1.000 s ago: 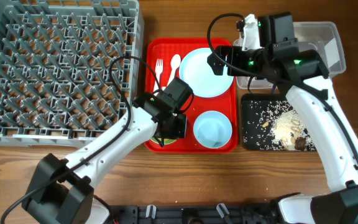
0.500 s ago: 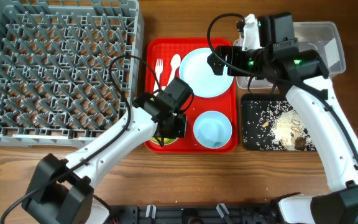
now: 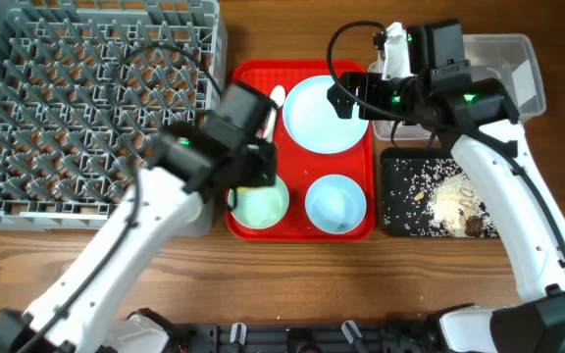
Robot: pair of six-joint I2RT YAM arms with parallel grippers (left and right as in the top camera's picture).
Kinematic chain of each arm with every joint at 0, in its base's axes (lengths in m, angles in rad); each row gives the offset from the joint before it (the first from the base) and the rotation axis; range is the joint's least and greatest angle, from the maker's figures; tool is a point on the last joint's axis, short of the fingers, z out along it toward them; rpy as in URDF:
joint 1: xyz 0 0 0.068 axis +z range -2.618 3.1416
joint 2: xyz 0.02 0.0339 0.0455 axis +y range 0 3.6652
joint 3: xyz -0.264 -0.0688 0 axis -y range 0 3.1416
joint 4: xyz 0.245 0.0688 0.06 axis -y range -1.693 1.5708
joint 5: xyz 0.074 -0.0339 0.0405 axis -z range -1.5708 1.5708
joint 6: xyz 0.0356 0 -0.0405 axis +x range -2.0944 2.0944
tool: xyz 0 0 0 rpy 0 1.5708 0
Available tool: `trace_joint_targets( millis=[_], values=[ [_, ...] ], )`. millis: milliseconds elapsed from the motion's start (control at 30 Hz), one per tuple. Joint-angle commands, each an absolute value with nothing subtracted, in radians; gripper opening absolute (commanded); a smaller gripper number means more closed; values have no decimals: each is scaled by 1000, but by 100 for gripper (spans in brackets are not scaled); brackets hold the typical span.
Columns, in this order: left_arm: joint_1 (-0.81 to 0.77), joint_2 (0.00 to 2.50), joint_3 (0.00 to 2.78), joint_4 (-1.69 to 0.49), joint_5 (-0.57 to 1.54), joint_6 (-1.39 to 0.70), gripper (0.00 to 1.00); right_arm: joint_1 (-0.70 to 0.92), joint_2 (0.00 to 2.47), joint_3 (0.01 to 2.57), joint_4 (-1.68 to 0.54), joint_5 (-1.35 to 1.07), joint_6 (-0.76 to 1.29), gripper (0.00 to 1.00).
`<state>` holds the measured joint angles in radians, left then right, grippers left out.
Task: Sort waste into correct bins and load items into the dishwasher rack
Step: 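Lift the yellow cup with the left gripper and carry it over the rack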
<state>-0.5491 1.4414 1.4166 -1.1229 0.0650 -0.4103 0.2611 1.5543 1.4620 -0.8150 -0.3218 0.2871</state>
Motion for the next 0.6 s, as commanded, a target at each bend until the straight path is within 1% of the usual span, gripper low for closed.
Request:
trace_joint_targets(
  millis=[0, 100, 167, 233, 267, 333, 433, 567],
  values=[
    [-413, 1399, 1460, -1112, 102, -335, 4, 262, 1567, 1460, -813, -338, 295, 100],
    [-263, 1395, 1460, -1055, 197, -302, 4, 262, 1567, 1460, -813, -338, 296, 100],
    [-128, 1396, 1460, -993, 335, -273, 4, 262, 1567, 1460, -813, -338, 296, 100],
    [15, 1397, 1460, -936, 529, -260, 4, 262, 1567, 1460, -813, -338, 295, 100],
    [109, 1404, 1460, -908, 682, -241, 4, 262, 1567, 1460, -813, -338, 295, 100],
    [245, 1434, 1460, -884, 951, -210, 4, 262, 1567, 1460, -813, -338, 296, 100],
    [349, 1516, 1459, -877, 1237, -170, 4, 262, 1567, 1460, -813, -338, 296, 100],
    [418, 1700, 1459, -824, 1442, -120, 4, 262, 1567, 1460, -813, -338, 296, 100]
  ],
)
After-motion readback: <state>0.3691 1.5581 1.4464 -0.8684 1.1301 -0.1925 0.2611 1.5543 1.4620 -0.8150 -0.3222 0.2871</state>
